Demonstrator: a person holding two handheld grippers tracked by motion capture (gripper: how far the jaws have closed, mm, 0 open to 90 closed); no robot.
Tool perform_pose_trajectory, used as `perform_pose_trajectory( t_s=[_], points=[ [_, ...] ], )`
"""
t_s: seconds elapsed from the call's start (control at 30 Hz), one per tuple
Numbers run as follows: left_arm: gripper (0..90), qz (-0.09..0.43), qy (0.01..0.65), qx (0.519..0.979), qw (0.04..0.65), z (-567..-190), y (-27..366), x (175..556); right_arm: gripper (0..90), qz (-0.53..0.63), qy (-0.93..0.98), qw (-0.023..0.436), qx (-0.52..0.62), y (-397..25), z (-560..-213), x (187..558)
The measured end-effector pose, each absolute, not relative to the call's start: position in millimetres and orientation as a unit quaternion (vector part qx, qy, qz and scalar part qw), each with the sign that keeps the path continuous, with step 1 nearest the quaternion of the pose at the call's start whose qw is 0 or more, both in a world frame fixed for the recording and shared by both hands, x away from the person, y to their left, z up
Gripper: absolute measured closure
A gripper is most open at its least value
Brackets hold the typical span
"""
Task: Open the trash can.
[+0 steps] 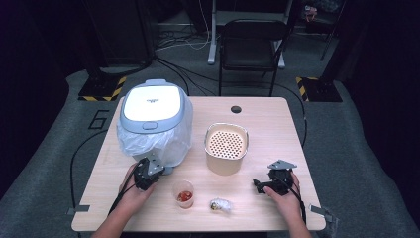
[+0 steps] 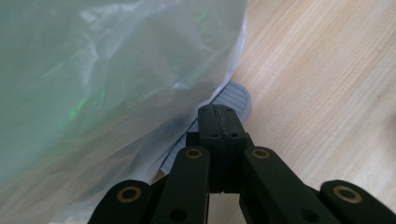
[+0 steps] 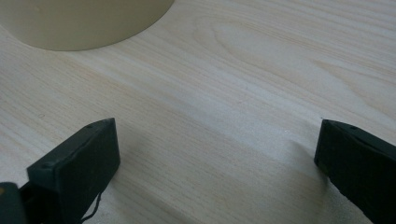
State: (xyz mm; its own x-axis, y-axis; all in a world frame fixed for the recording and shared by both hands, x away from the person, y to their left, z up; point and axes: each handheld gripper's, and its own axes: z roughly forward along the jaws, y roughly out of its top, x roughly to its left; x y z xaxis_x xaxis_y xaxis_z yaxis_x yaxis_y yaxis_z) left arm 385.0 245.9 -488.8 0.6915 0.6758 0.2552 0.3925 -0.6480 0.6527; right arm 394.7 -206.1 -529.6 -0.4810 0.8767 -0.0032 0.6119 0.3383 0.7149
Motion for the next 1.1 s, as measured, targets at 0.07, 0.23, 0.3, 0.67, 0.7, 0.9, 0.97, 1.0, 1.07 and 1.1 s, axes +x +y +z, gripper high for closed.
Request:
perform_pose_trajectory(
  t_s=[0.07, 0.23, 0.3, 0.67, 0.7, 0.9, 0.97, 1.0, 1.07, 1.1],
  points=[
    [90.0, 0.248, 0.313, 0.871, 0.286, -489.9, 245.3, 384.6, 0.0, 0.333, 0.794, 0.199, 0.469, -206.1, -529.6, 394.7],
    [90.0, 0.253, 0.319, 0.868, 0.284, -493.3, 244.5, 384.0, 0.0, 0.333, 0.793, 0.199, 0.469, -206.0, -529.7, 394.6],
    [90.0, 0.248, 0.32, 0.87, 0.282, -494.2, 244.2, 383.8, 0.0, 0.333, 0.794, 0.199, 0.469, -206.1, -529.6, 394.6],
    [90.0, 0.274, 0.297, 0.879, 0.253, -497.5, 238.4, 382.2, 0.0, 0.333, 0.793, 0.199, 0.469, -206.0, -529.7, 394.6],
    [90.0, 0.27, 0.311, 0.873, 0.261, -499.9, 236.7, 380.9, 0.0, 0.333, 0.793, 0.199, 0.469, -206.0, -529.7, 394.6],
    [90.0, 0.274, 0.304, 0.876, 0.255, -502.8, 237.4, 381.9, 0.0, 0.333, 0.793, 0.199, 0.469, -206.1, -529.6, 394.7],
    [90.0, 0.277, 0.294, 0.88, 0.249, -503.5, 239.5, 385.1, 0.0, 0.333, 0.793, 0.199, 0.469, -206.0, -529.6, 394.7],
    [90.0, 0.277, 0.294, 0.88, 0.249, -503.5, 239.5, 385.1, 0.0, 0.333, 0.793, 0.199, 0.469, -206.0, -529.7, 394.7],
    [90.0, 0.274, 0.296, 0.88, 0.25, -504.5, 239.4, 385.7, 0.0, 0.333, 0.793, 0.199, 0.469, -206.0, -529.7, 394.6],
    [90.0, 0.27, 0.296, 0.882, 0.249, -504.3, 239.7, 385.9, 0.0, 0.333, 0.793, 0.199, 0.469, -206.1, -529.7, 394.7]
  ],
)
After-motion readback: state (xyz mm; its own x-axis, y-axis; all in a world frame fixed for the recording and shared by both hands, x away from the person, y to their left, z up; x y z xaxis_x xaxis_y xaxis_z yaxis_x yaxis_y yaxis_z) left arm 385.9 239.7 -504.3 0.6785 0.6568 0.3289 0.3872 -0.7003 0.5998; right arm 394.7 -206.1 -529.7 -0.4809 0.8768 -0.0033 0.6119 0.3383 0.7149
